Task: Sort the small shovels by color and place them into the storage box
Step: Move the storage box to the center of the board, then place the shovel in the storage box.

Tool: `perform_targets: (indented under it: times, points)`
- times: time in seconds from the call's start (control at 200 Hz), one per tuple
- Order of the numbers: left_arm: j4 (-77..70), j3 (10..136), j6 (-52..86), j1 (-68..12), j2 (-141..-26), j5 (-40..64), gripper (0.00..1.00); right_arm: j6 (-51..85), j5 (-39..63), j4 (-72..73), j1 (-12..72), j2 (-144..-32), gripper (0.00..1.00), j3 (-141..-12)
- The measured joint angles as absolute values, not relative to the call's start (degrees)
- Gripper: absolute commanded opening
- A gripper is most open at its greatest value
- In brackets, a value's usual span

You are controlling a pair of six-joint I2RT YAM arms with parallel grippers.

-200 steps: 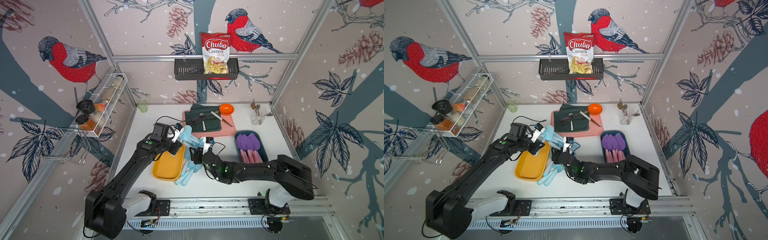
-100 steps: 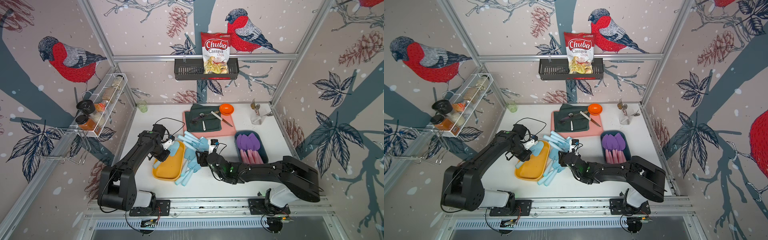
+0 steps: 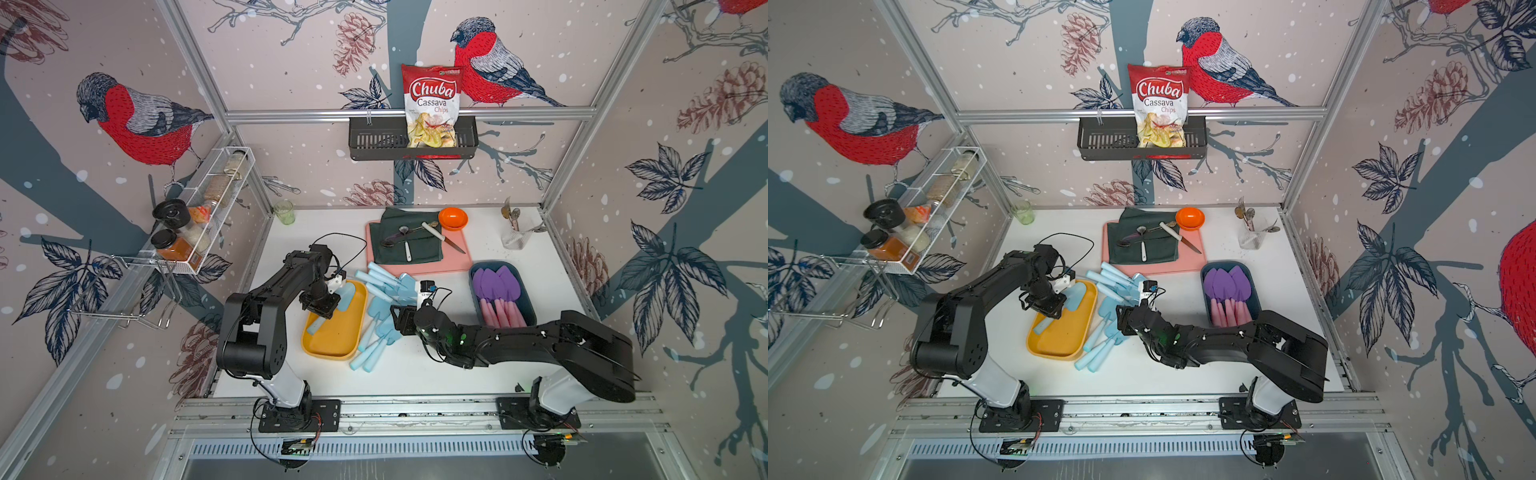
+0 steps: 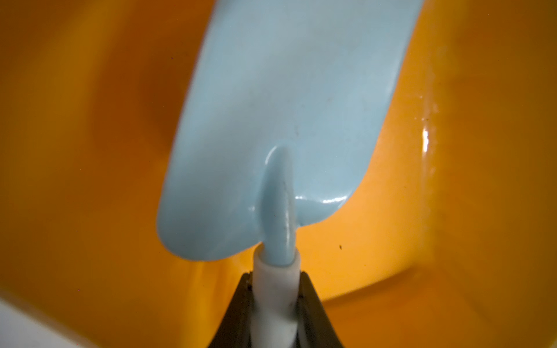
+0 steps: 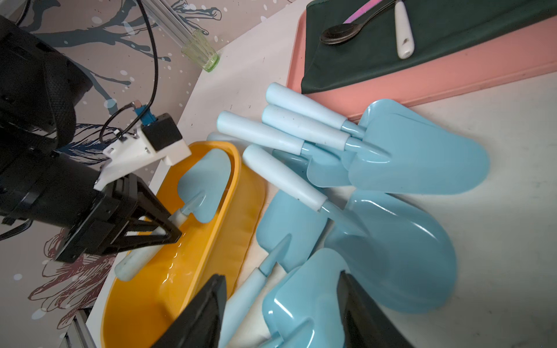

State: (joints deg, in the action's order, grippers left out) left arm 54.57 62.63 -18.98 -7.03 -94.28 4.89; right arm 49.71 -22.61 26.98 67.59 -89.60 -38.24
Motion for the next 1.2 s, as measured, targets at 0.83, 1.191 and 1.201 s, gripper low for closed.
perform_targets:
  times: [0.83,1.191,1.201]
  points:
    - [45.5,60.8,-2.5,-3.6,-95.8,13.3,0.11,50.0,-20.6,28.0,66.6,-90.8,0.64,-38.0]
    - [45.5,60.2,-0.8,-3.0,-98.8,10.1,0.35,50.1,-19.7,28.3,66.6,-91.2,0.64,-38.0]
    - [45.4,60.2,-0.9,-3.0,-98.8,10.1,0.35,50.1,-19.6,28.3,66.6,-91.2,0.64,-38.0]
